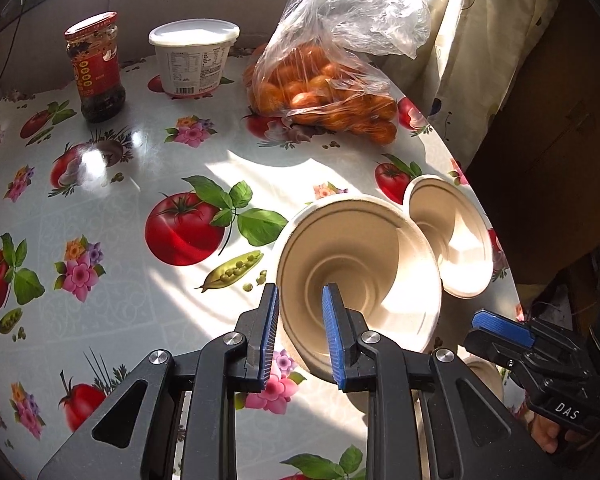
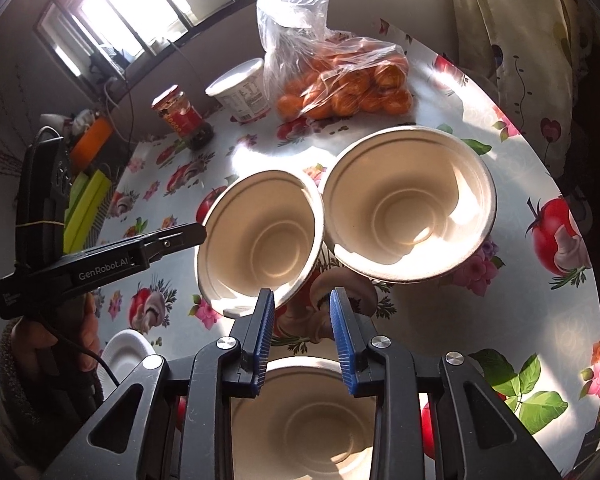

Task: Organize plates and bowls
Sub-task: 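Move the left gripper to another beige bowl rim and close while the right gripper holds its bowl, then lift the beige bowl by its rim with the left gripper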

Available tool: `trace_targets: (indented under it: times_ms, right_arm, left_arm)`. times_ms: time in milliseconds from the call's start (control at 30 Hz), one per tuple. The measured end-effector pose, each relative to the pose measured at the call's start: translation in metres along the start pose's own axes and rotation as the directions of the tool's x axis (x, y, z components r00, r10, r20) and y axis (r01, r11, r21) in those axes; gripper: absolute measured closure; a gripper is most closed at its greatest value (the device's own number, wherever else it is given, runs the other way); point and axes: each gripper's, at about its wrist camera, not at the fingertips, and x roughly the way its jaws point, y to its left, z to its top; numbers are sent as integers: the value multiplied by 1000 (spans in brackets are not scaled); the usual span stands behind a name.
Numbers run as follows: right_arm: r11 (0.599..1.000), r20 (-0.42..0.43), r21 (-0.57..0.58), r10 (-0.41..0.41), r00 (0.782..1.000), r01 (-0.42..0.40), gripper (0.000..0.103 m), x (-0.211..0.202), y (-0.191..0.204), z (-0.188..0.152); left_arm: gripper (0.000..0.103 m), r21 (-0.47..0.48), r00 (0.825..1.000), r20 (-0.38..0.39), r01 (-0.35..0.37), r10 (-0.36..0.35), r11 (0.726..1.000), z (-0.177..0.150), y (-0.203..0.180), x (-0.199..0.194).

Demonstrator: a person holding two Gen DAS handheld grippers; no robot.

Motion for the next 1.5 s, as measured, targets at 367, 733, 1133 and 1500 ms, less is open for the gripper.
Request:
trace_targets:
  times_ms: [367,733,1133,1500]
  right_arm:
    - [998,-61,53,32,998,-29,74,23,-6,8]
    - [996,-56,78,41,998,-36,75,30,-10,10]
    - [995,-52,84,53,997,-49,94,35,-14,9]
    - [990,-53,119,76,996,-69,94,35,-19,10]
  left_arm:
    - [80,-8,999,-12,37,-37,999,-2,-2,9]
    - [89,-1,999,-9,49,-49,999,-2,-6,13]
    - [92,-21,999,-7,54,-54,998,-2,0,13]
    - [92,-36,997,22,71,-71,997,3,5,7]
